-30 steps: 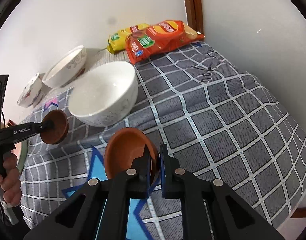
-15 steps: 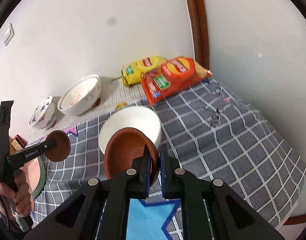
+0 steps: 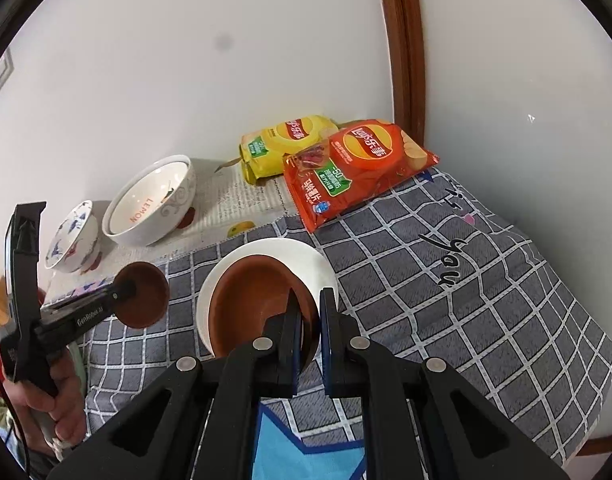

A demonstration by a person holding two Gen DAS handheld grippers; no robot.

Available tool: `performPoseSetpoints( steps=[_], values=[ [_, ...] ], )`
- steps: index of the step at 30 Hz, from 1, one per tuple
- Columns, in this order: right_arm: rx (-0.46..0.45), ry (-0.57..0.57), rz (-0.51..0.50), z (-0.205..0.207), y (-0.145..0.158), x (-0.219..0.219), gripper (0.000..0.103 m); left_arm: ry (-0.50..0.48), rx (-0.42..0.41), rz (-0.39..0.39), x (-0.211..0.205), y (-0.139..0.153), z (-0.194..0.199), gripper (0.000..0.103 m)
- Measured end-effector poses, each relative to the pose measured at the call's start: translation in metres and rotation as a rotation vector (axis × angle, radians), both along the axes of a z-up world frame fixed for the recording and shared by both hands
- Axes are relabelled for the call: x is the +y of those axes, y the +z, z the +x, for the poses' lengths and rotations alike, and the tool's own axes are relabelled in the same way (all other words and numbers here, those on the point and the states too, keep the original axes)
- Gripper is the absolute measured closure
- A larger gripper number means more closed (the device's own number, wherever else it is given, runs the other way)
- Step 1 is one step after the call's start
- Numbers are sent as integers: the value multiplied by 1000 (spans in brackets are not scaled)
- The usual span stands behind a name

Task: Organize plates and bowls
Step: 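Carry the brown clay bowl in the right tool over the white bowl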

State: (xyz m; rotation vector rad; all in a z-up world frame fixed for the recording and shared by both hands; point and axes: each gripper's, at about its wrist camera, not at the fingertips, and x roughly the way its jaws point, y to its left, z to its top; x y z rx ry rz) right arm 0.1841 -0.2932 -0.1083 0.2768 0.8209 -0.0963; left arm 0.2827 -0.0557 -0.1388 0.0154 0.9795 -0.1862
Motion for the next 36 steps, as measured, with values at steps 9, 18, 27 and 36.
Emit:
performPoseSetpoints(
  steps=[9,18,27,36],
  values=[
    [44,7,-17,26,-18,10,95,0,20,-9,6,-13,10,95],
    [94,18,-80,52,-35,29,95,24,38,-23,14,-18,14,94],
    [123,21,-103,59,-47,34,95,26,30,-14,13,-17,14,94],
    [151,19,-106,65,-57,34,95,25,45,-10,13,-20,15,94]
  ],
)
